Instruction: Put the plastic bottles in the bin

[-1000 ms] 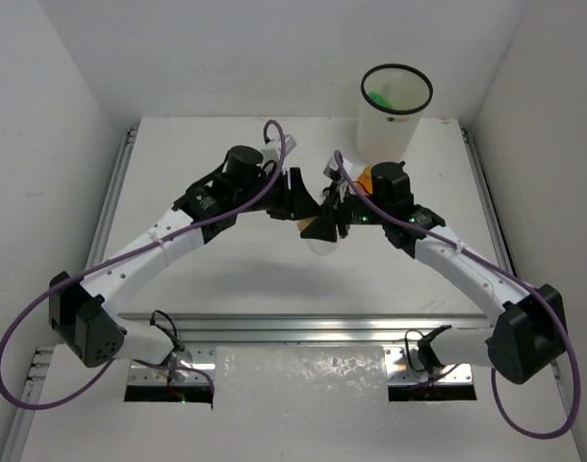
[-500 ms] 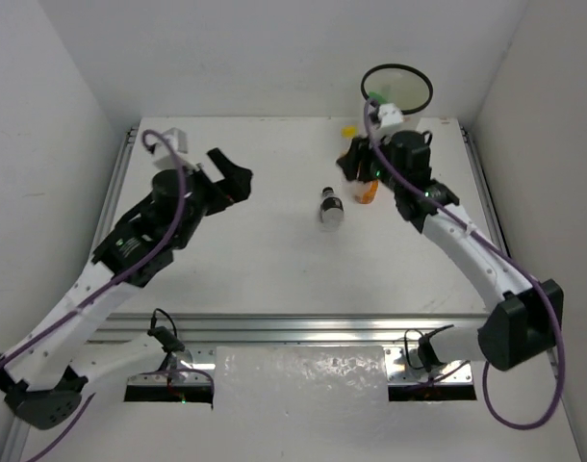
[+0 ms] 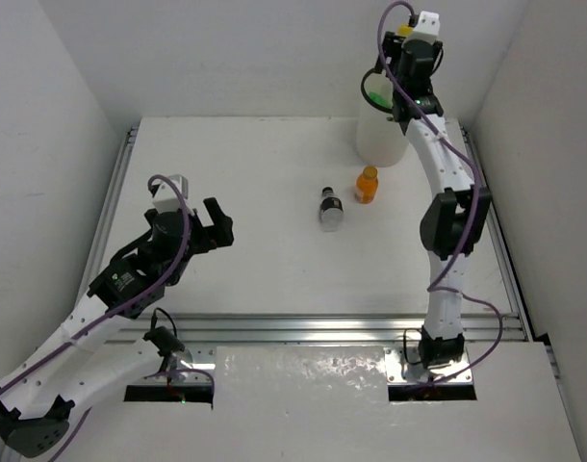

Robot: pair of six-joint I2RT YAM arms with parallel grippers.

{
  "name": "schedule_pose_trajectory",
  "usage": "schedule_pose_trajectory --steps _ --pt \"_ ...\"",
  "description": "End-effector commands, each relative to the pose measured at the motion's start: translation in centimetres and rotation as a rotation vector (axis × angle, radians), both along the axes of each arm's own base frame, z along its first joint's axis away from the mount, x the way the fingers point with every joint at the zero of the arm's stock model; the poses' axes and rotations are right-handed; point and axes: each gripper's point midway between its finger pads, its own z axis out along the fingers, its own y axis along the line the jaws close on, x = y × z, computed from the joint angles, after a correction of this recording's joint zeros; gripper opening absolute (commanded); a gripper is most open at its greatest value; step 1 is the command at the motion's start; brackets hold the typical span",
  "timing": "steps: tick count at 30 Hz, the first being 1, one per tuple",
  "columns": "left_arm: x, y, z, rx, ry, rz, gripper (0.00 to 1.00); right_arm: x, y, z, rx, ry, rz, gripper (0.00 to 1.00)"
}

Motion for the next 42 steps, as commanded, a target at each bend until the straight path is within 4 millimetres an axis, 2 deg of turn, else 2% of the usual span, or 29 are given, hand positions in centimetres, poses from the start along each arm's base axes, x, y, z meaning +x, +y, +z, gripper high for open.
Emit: schedule_pose_trajectory --steps 1,2,4,5,6,8,9,11,12,13,14,15,16,17,18,20,21,22,23,26,29,30,32,33,35,38,39,42 --pt "-0.1 0.3 0.3 0.017 -0.039 -0.014 1.0 1.4 -1.5 -2.6 -0.095 0.05 -0.073 0.99" --pt "0.0 0.2 0.1 0.016 -0.042 -0.019 1.0 1.3 -1.4 -2.7 -0.098 0.052 -0.067 0.99" --pt "-0.1 0.1 -0.4 0.02 -0.033 -0.028 1.0 0.7 -0.8 -1.5 -0.092 0.038 -0.033 0.99" --pt "0.0 0.0 -0.5 0.021 -0.029 -0.029 1.0 0.4 -0.5 -0.6 -0.077 0.021 -0.018 0.99" --pt "0.0 -0.1 -0.5 0.02 -0.03 -0.034 1.0 -0.6 0.1 1.8 -0.069 -0.011 0.004 0.99" --pt "0.1 -0.2 -0.5 0.017 -0.028 -0.04 1.0 -2.1 1.2 3.9 -0.071 -0.024 0.036 0.99" --pt "0.0 -0.3 -0.6 0.014 -0.026 -0.047 1.0 -4.1 3.0 6.1 -0.07 -0.042 0.075 0.99" --pt "-0.3 -0.2 -0.3 0.0 -0.039 -0.048 1.0 -6.7 5.8 5.9 -0.087 0.017 0.166 0.99" --pt "-0.4 -0.1 -0.1 -0.005 -0.047 -0.046 1.0 -8.4 8.6 5.5 -0.093 0.042 0.222 0.99" --pt "-0.4 0.2 0.2 -0.011 -0.059 -0.029 1.0 -11.2 9.6 4.1 -0.103 0.107 0.254 0.99" --pt "-0.6 0.5 0.5 -0.022 -0.073 -0.025 1.0 -12.7 10.4 3.2 -0.107 0.142 0.266 0.99" --pt "-0.7 0.5 0.6 -0.029 -0.082 -0.024 1.0 -14.4 12.7 1.9 -0.104 0.18 0.3 0.99" --pt "-0.8 0.4 0.6 -0.033 -0.085 -0.032 1.0 -16.6 13.0 -1.0 -0.11 0.269 0.313 0.99" --pt "-0.9 0.5 0.7 -0.036 -0.094 -0.031 1.0 -17.8 13.7 -2.4 -0.068 0.309 0.317 0.99" --pt "-0.9 0.4 0.7 -0.036 -0.091 -0.037 1.0 -19.5 14.8 -6.2 -0.078 0.396 0.322 0.99" --pt "-0.7 0.4 0.5 -0.029 -0.082 -0.033 1.0 -21.6 15.4 -8.6 -0.046 0.452 0.317 0.99" --pt "-0.7 0.3 0.4 -0.026 -0.077 -0.036 1.0 -22.7 15.6 -11.4 -0.062 0.508 0.312 0.99" --pt "-0.7 0.4 0.4 -0.025 -0.075 -0.034 1.0 -23.2 15.7 -12.7 -0.041 0.549 0.312 0.98" --pt "-0.7 0.3 0.3 -0.025 -0.073 -0.037 1.0 -23.4 15.9 -14.6 -0.051 0.603 0.31 0.97" --pt "-0.7 -0.1 0.2 -0.026 -0.069 -0.056 1.0 -23.4 15.9 -18.2 -0.08 0.694 0.304 0.97" --pt "-0.6 -0.3 0.1 -0.024 -0.065 -0.067 1.0 -22.9 16.7 -20.2 -0.098 0.766 0.336 0.98" --pt "-0.6 -0.4 0.0 -0.021 -0.062 -0.072 1.0 -22.5 16.7 -22.0 -0.116 0.822 0.323 0.99" --pt "-0.6 -0.5 -0.1 -0.02 -0.059 -0.074 1.0 -21.9 15.9 -23.7 -0.123 0.87 0.271 0.99" --pt "-0.6 -0.5 -0.1 -0.018 -0.056 -0.074 1.0 -21.8 15.8 -25.4 -0.118 0.92 0.251 0.99" --pt "-0.6 -0.4 -0.2 -0.018 -0.055 -0.072 1.0 -21.6 15.7 -27.5 -0.09 0.959 0.263 0.99" --pt "-0.6 -0.6 -0.1 -0.016 -0.057 -0.083 1.0 -22.0 16.8 -29.4 -0.056 0.996 0.32 0.98" --pt "-0.6 -0.6 -0.2 -0.013 -0.054 -0.085 1.0 -22.1 16.9 -30.5 -0.058 1.022 0.324 0.97" --pt "-0.6 -0.7 -0.2 -0.014 -0.053 -0.091 1.0 -22.3 17.5 -31.8 -0.05 1.055 0.352 0.94"
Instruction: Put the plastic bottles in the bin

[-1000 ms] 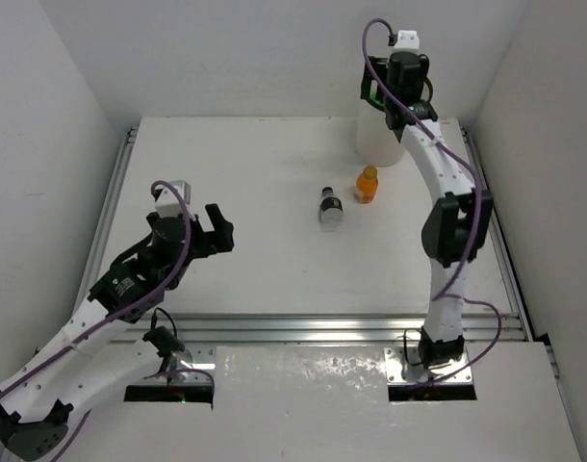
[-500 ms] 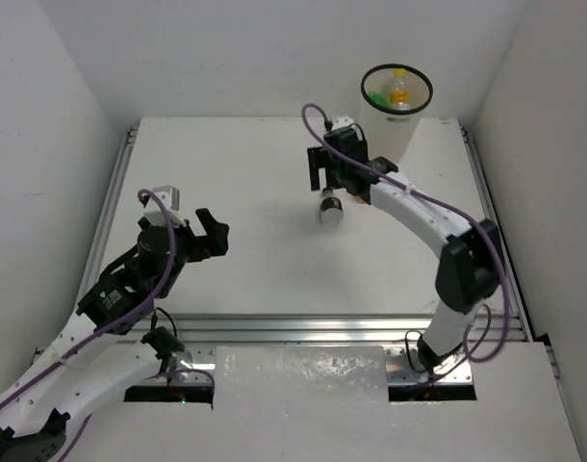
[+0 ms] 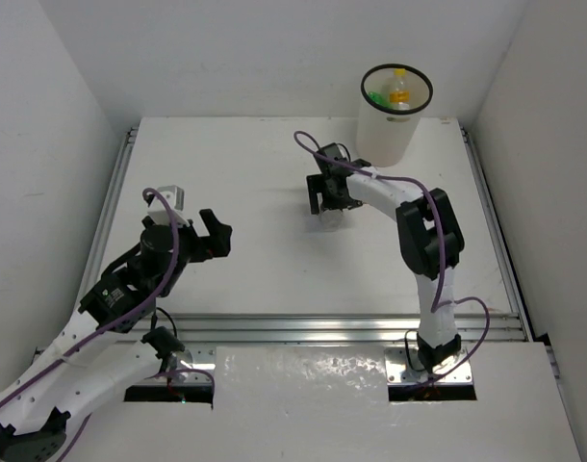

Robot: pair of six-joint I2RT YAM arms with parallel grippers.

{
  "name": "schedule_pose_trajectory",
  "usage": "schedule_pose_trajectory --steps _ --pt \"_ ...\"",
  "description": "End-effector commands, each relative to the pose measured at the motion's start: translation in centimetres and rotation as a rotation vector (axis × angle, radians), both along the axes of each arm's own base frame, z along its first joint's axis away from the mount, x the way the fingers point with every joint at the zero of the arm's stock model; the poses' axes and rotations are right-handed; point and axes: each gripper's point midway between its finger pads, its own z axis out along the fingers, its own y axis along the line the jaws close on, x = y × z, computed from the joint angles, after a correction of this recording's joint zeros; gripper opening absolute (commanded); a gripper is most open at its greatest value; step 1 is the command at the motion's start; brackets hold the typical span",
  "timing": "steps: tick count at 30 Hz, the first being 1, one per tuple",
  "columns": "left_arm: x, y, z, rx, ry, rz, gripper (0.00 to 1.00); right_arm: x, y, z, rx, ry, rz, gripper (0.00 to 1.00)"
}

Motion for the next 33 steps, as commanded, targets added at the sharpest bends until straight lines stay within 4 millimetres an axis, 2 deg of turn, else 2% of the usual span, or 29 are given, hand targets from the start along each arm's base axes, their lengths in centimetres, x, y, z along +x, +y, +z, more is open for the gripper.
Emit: schedule_pose_trajectory --steps 1,3,4,5,6,10,11,12,13,14,15,16,17,19,20,21,22,23,24,25,26,27,28,29,30,32,33 --pt "0.5 -0.3 1.1 -0.018 -0.041 -0.01 1.0 0.7 1.7 0.0 0.067 0.003 0.014 0.92" --pt "0.4 -0.3 1.1 -0.019 -0.043 -0.015 1.0 0.4 1.8 -0.5 0.073 0.013 0.022 0.88" --pt "0.4 -0.3 1.2 -0.02 -0.044 -0.015 1.0 0.5 2.0 -0.6 0.076 0.014 0.036 0.83" --pt "0.4 -0.3 1.3 -0.021 -0.048 -0.015 1.0 0.6 2.1 -0.5 0.08 0.008 0.04 0.75" --pt "0.4 -0.4 1.3 -0.024 -0.05 -0.018 1.0 0.5 2.1 -0.5 0.082 0.003 0.045 0.58" --pt "0.4 -0.4 1.3 -0.021 -0.048 -0.022 1.0 1.3 2.9 2.4 0.1 -0.057 0.116 0.28" --pt "0.4 -0.4 1.3 -0.022 -0.049 -0.022 1.0 1.3 3.5 3.4 0.12 -0.071 0.14 0.26" --pt "0.4 -0.5 1.4 -0.023 -0.051 -0.024 1.0 1.3 3.9 6.0 0.156 -0.117 0.163 0.26" --pt "0.4 -0.4 1.4 -0.022 -0.051 -0.023 1.0 1.6 4.2 7.8 0.173 -0.164 0.189 0.26" --pt "0.4 -0.4 1.3 -0.021 -0.05 -0.023 1.0 2.1 3.5 9.6 0.154 -0.217 0.175 0.26" --pt "0.4 -0.5 1.3 -0.021 -0.05 -0.024 1.0 3.0 3.0 12.9 0.151 -0.296 0.166 0.26" --pt "0.4 -0.5 1.3 -0.021 -0.05 -0.024 1.0 3.9 2.2 14.4 0.122 -0.337 0.166 0.27" --pt "0.5 -0.4 1.2 -0.019 -0.047 -0.023 1.0 5.7 0.5 17.6 0.111 -0.401 0.123 0.27" --pt "0.4 -0.5 1.3 -0.02 -0.048 -0.024 1.0 8.0 -1.2 18.9 0.098 -0.416 0.093 0.27" --pt "0.4 -0.5 1.2 -0.019 -0.046 -0.024 1.0 10.2 -2.7 23.1 0.114 -0.501 0.053 0.28" --pt "0.5 -0.5 1.2 -0.02 -0.047 -0.024 1.0 11.3 -3.6 22.3 0.084 -0.478 0.043 0.28" --pt "0.5 -0.6 1.2 -0.018 -0.045 -0.028 1.0 12.9 -5.2 25.4 0.091 -0.553 0.014 0.3" --pt "0.5 -0.7 1.1 -0.014 -0.045 -0.035 1.0 13.6 -5.7 25.9 0.083 -0.57 0.021 0.31" --pt "0.6 -0.8 1.0 -0.015 -0.041 -0.041 1.0 14.9 -6.2 25.2 0.079 -0.568 0.018 0.32" --pt "0.5 -1.3 0.9 -0.017 -0.035 -0.065 1.0 15.8 -7.6 27.3 0.084 -0.62 -0.006 0.33" --pt "0.5 -1.5 0.8 -0.013 -0.03 -0.079 1.0 16.5 -8.0 27.8 0.087 -0.648 0.0 0.33" --pt "0.6 -1.8 0.5 -0.008 -0.023 -0.087 1.0 17.0 -9.5 28.5 0.077 -0.68 -0.024 0.33" --pt "0.7 -1.9 0.5 -0.007 -0.019 -0.092 1.0 17.8 -10.3 28.4 0.077 -0.72 -0.043 0.33" --pt "0.7 -1.9 0.4 -0.004 -0.015 -0.095 1.0 18.0 -10.5 29.1 0.109 -0.749 -0.03 0.33" --pt "0.7 -2.0 0.3 -0.004 -0.015 -0.097 1.0 18.4 -11.9 29.7 0.112 -0.774 -0.059 0.33" --pt "0.7 -2.2 0.4 -0.008 -0.018 -0.111 1.0 19.8 -13.0 31.0 0.143 -0.812 -0.059 0.36" --pt "0.7 -2.3 0.4 -0.008 -0.017 -0.114 1.0 20.2 -13.2 30.8 0.141 -0.815 -0.057 0.37"
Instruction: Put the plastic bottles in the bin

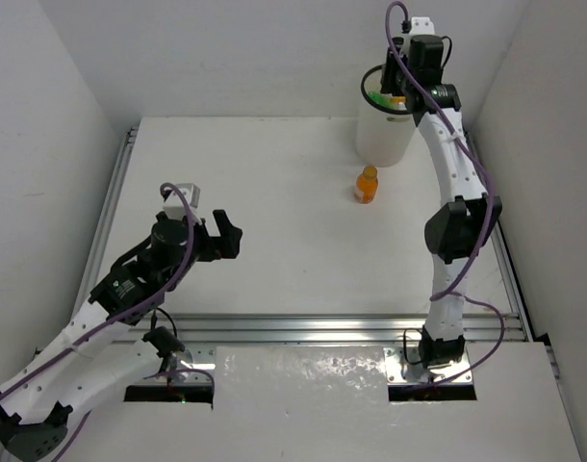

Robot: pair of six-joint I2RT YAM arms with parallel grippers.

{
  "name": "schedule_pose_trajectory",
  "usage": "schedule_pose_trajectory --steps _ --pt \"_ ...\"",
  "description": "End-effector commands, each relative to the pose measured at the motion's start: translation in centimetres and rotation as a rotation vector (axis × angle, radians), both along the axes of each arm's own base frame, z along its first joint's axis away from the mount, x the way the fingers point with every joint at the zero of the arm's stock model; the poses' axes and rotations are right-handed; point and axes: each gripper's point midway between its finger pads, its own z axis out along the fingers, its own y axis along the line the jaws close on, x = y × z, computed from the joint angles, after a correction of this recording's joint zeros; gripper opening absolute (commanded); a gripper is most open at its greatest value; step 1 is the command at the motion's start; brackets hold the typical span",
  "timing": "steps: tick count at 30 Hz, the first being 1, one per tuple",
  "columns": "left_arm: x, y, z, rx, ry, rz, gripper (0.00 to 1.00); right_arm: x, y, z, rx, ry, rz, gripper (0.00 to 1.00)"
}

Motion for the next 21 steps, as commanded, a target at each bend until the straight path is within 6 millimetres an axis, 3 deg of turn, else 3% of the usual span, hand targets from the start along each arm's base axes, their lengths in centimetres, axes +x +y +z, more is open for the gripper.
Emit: schedule_pose_trajectory --steps 1,2,5,6,7,9,10,11,12,15,18,19,20,21 --pt "0.6 -0.6 0.9 -0.017 -0.037 -0.026 1.0 2.3 0.1 2.2 0.008 -0.105 0.045 0.39" --pt "0.6 -0.6 0.9 -0.017 -0.037 -0.026 1.0 2.6 0.0 1.1 -0.002 -0.092 0.046 0.42" --pt "0.5 -0.7 0.9 -0.021 -0.039 -0.034 1.0 3.5 -0.7 0.4 0.004 -0.103 0.04 0.51" --pt "0.5 -0.8 0.9 -0.023 -0.039 -0.043 1.0 4.0 -0.8 -1.1 0.017 -0.079 0.031 0.6" --pt "0.5 -0.9 0.8 -0.022 -0.036 -0.048 1.0 4.3 -1.3 -1.2 0.016 -0.077 0.024 0.78" --pt "0.5 -1.2 0.6 -0.02 -0.03 -0.063 1.0 4.5 -1.5 -1.0 0.012 -0.085 0.009 0.88" --pt "0.5 -1.4 0.5 -0.02 -0.026 -0.068 1.0 4.1 -1.5 -0.6 0.015 -0.085 0.013 0.99" --pt "0.5 -1.4 0.5 -0.019 -0.023 -0.069 1.0 3.8 -1.2 0.0 0.021 -0.094 0.021 0.99" --pt "0.6 -1.4 0.4 -0.015 -0.02 -0.07 1.0 2.6 -1.0 2.4 0.03 -0.129 0.03 0.99" --pt "0.6 -1.3 0.6 -0.018 -0.027 -0.065 1.0 0.3 0.3 3.0 0.021 -0.104 0.057 0.99" --pt "0.4 -0.9 0.9 -0.028 -0.041 -0.052 1.0 -4.1 2.5 2.2 0.012 -0.038 0.086 0.99" --pt "0.4 -0.8 1.0 -0.03 -0.045 -0.049 1.0 -6.6 3.0 4.3 0.02 -0.072 0.105 0.99" --pt "0.3 -0.7 1.2 -0.035 -0.053 -0.044 1.0 -7.7 3.8 0.1 0.01 -0.007 0.124 0.99" --pt "0.3 -0.7 1.2 -0.034 -0.053 -0.043 1.0 -8.8 4.2 -0.5 0.003 -0.006 0.117 0.99"
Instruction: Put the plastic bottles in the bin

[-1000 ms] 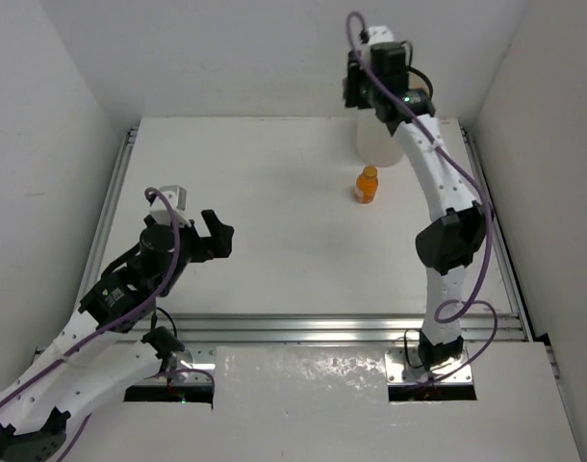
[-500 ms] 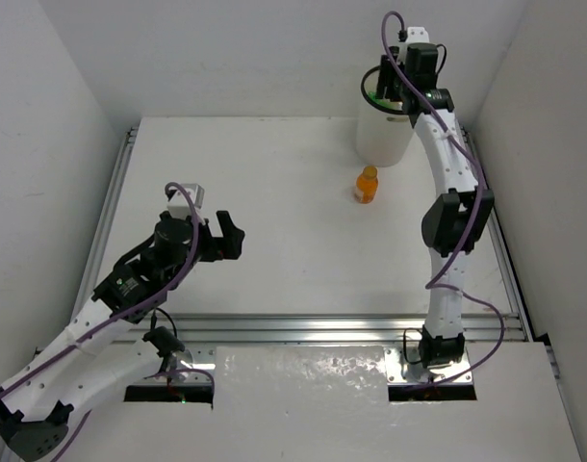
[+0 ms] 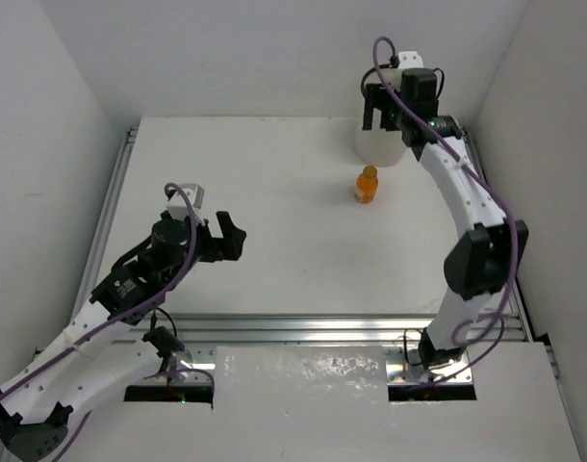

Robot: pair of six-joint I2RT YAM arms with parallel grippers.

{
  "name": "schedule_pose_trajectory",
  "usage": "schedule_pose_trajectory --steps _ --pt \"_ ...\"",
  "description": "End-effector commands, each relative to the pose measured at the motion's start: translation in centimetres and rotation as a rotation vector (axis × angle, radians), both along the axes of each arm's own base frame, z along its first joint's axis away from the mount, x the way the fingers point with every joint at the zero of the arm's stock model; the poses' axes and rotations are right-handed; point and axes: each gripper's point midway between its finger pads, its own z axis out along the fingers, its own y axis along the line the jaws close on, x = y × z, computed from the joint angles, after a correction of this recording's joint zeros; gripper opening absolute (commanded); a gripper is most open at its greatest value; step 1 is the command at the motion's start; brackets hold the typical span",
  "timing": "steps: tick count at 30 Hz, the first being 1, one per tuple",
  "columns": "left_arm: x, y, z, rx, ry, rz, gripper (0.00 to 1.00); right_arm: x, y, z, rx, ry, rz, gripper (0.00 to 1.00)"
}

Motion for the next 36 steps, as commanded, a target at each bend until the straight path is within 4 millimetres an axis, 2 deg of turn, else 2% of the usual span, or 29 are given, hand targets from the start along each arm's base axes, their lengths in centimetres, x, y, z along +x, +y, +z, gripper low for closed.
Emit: schedule_pose_trajectory --steps 1,2,3,4,5,6,10,11,13,14,17,21,22,24,26,27,28,29,31,33,34,36 --pt "0.4 0.5 1.4 -0.029 -0.056 0.021 1.0 -5.3 3.5 2.5 -0.013 -0.095 0.027 0.99" --pt "0.4 0.4 1.4 -0.031 -0.056 0.016 1.0 -7.1 3.7 0.7 -0.01 -0.091 0.025 0.99" --pt "0.4 0.4 1.4 -0.031 -0.056 0.016 1.0 -7.9 3.9 -0.1 0.003 -0.097 0.015 0.99" --pt "0.4 0.3 1.3 -0.031 -0.053 0.012 1.0 -9.3 4.0 -4.0 0.01 -0.036 0.021 0.99" --pt "0.3 0.3 1.3 -0.031 -0.051 0.009 1.0 -9.5 4.2 -3.3 0.052 -0.092 0.022 0.99" --pt "0.3 0.3 1.3 -0.03 -0.051 0.009 1.0 -9.6 4.3 -4.4 0.054 -0.088 0.025 0.99" --pt "0.1 0.1 1.7 -0.045 -0.063 -0.002 1.0 -9.1 4.4 -9.3 0.039 -0.066 0.037 0.99" --pt "0.1 0.1 1.7 -0.044 -0.065 -0.003 1.0 -8.5 4.4 -11.2 0.016 -0.039 0.031 0.99" --pt "0.1 0.0 1.6 -0.043 -0.063 -0.009 1.0 -7.6 4.3 -12.3 -0.004 -0.033 0.021 0.99" --pt "0.1 0.1 1.6 -0.043 -0.063 -0.01 1.0 -7.1 4.1 -14.0 -0.018 -0.004 0.01 0.99" --pt "0.1 0.0 1.6 -0.044 -0.065 -0.01 1.0 -6.0 3.1 -15.6 -0.049 0.014 -0.043 0.99" --pt "0.1 0.0 1.6 -0.042 -0.063 -0.015 1.0 -4.6 2.0 -19.9 -0.074 0.1 -0.087 0.97" --pt "0.1 -0.1 1.6 -0.04 -0.062 -0.018 1.0 -4.5 1.9 -20.5 -0.084 0.108 -0.09 0.95" --pt "0.2 -0.2 1.5 -0.037 -0.058 -0.022 1.0 -4.9 1.8 -21.6 -0.095 0.122 -0.087 0.74" --pt "0.2 -0.3 1.5 -0.037 -0.059 -0.024 1.0 -4.8 1.8 -20.0 -0.098 0.028 -0.08 0.55" --pt "0.2 -0.3 1.5 -0.038 -0.058 -0.026 1.0 -5.2 1.8 -20.5 -0.101 0.039 -0.076 0.52" --pt "0.2 -0.4 1.4 -0.035 -0.054 -0.03 1.0 -4.9 1.9 -19.3 -0.103 0.001 -0.069 0.49" --pt "0.2 -0.4 1.3 -0.034 -0.052 -0.031 1.0 -5.1 1.9 -19.2 -0.107 -0.006 -0.064 0.43" --pt "0.2 -0.5 1.3 -0.032 -0.05 -0.035 1.0 -5.0 2.4 -17.5 -0.1 -0.045 -0.026 0.35" --pt "0.2 -0.5 1.2 -0.031 -0.049 -0.033 1.0 -5.9 4.0 -16.4 -0.089 -0.058 0.054 0.33" --pt "0.2 -0.4 1.3 -0.034 -0.052 -0.03 1.0 -6.4 5.2 -13.7 -0.072 -0.105 0.095 0.33" --pt "0.2 -0.3 1.3 -0.033 -0.054 -0.026 1.0 -7.3 6.3 -10.9 -0.039 -0.138 0.149 0.33"
